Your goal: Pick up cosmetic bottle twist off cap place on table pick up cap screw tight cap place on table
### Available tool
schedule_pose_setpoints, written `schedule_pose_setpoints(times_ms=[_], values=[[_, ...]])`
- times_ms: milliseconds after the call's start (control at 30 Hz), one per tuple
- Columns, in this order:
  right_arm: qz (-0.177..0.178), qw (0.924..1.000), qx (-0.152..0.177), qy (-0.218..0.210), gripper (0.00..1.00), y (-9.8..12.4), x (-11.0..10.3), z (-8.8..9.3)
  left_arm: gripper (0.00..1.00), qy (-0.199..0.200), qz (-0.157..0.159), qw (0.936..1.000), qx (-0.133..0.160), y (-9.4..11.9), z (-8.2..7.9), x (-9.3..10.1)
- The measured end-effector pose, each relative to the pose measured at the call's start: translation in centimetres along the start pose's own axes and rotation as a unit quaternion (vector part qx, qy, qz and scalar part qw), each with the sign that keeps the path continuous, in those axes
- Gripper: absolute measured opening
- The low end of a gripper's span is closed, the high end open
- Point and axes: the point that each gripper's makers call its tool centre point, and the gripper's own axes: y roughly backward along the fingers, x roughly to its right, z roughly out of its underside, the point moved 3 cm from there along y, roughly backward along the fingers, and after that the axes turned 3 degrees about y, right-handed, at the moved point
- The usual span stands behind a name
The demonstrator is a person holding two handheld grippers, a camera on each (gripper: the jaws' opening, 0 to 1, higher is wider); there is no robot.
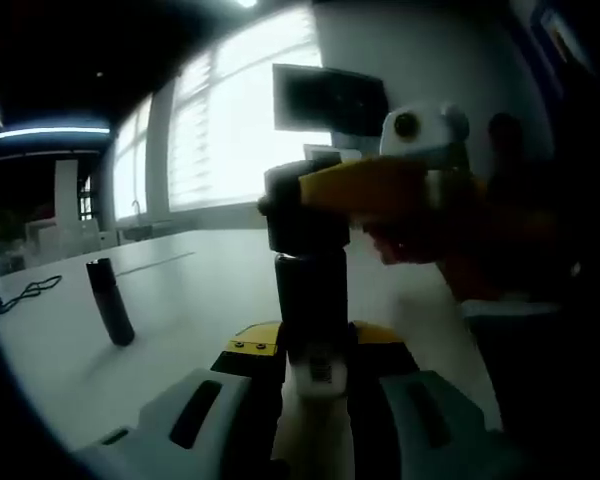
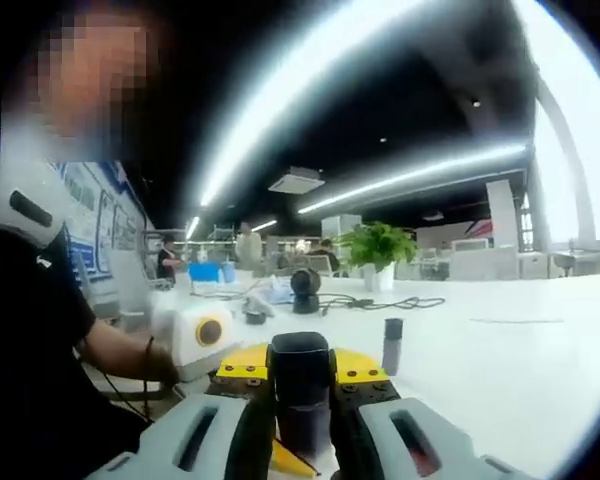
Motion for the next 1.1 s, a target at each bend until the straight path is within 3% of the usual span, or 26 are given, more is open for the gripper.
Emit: schedule_pose_setpoints(times_ms=[267,467,767,1000,1100], values=[[0.096,0.9954,-0.003,0.006,0.15,0.21,0.08,0.02,0.14,0.000,-0.002,1.0000,-0.001,-0.04,0.00,-0.10],[0.143,0.9896,0.000,0.012,0.15,0.21,0.00,0.06,0.14,0.002,-0.012,0.9999,-0.002,0.03,0.02,-0.09],[0.223,0.9748,0.009,0.006,0.15,0.50,-0.19,0.16,0.14,0.000,-0.015,0.9999,-0.002,0.10,0.00,-0.13],[0.254,0.9672,0.017,0.006,0.15,0.27,-0.43,0.27,0.14,0.000,-0.023,0.9997,-0.002,0.19,-0.02,-0.15],[0.278,0.9604,0.015,0.011,0.15,0.33,-0.40,0.27,0.14,-0.001,-0.024,0.9997,-0.002,0.18,-0.01,-0.17]])
